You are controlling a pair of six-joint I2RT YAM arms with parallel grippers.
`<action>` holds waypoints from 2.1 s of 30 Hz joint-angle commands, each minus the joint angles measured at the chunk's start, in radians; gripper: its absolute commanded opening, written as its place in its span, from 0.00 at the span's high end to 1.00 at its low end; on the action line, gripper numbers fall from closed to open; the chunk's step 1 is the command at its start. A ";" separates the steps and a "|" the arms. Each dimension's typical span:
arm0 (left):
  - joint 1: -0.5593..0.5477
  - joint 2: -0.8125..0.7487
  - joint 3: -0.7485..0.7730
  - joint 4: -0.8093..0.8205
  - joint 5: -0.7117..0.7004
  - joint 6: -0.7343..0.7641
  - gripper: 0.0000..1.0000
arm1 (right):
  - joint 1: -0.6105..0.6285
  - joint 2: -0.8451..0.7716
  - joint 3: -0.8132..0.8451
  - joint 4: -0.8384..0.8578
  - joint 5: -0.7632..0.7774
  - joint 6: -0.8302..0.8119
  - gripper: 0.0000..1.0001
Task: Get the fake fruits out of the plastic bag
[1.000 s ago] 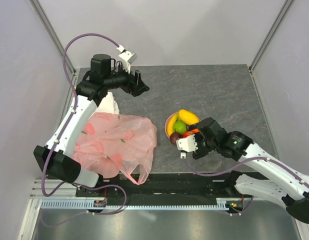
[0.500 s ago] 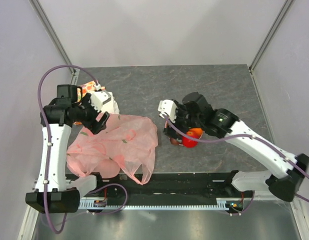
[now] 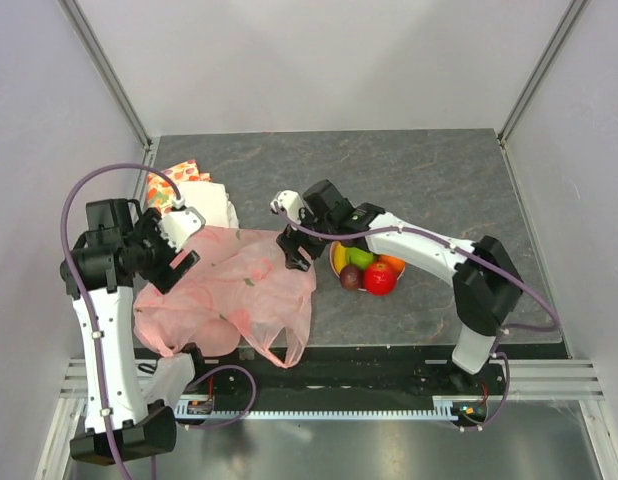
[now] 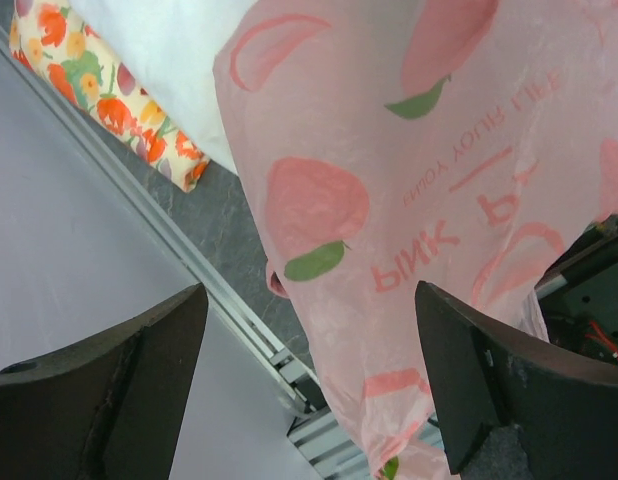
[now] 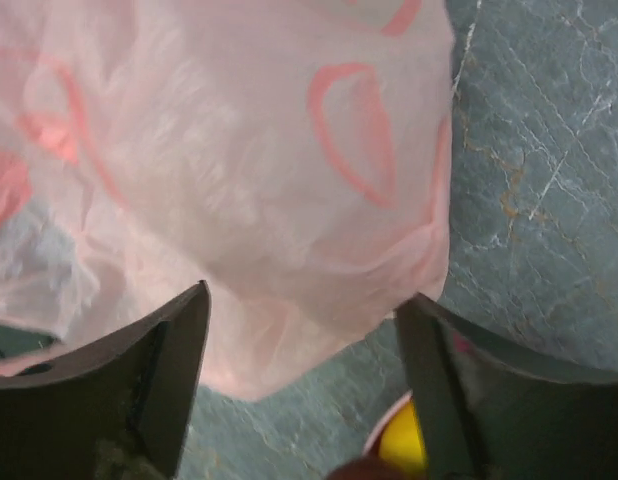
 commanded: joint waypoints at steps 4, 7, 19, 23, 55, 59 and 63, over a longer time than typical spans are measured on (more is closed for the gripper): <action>0.004 0.000 -0.008 -0.120 0.038 0.105 0.10 | -0.104 0.119 0.273 0.108 -0.016 0.085 0.75; 0.004 0.042 0.037 -0.102 0.127 0.089 0.10 | -0.167 0.139 0.347 0.078 -0.021 0.069 0.94; -0.147 0.072 -0.034 0.078 0.216 -0.100 0.02 | -0.239 0.103 0.270 0.084 -0.033 0.082 0.85; -0.245 0.054 -0.096 0.096 0.270 -0.344 0.01 | -0.240 0.012 0.232 0.070 0.010 0.106 0.26; -0.249 0.020 -0.074 0.372 -0.080 -0.895 0.01 | 0.207 -0.063 -0.153 -0.260 0.050 -0.724 0.36; -0.249 0.008 -0.078 0.369 -0.076 -0.899 0.01 | 0.233 -0.051 -0.132 -0.217 0.125 -0.690 0.42; -0.249 0.012 -0.074 0.370 -0.068 -0.898 0.01 | 0.252 -0.085 -0.130 -0.201 0.168 -0.673 0.44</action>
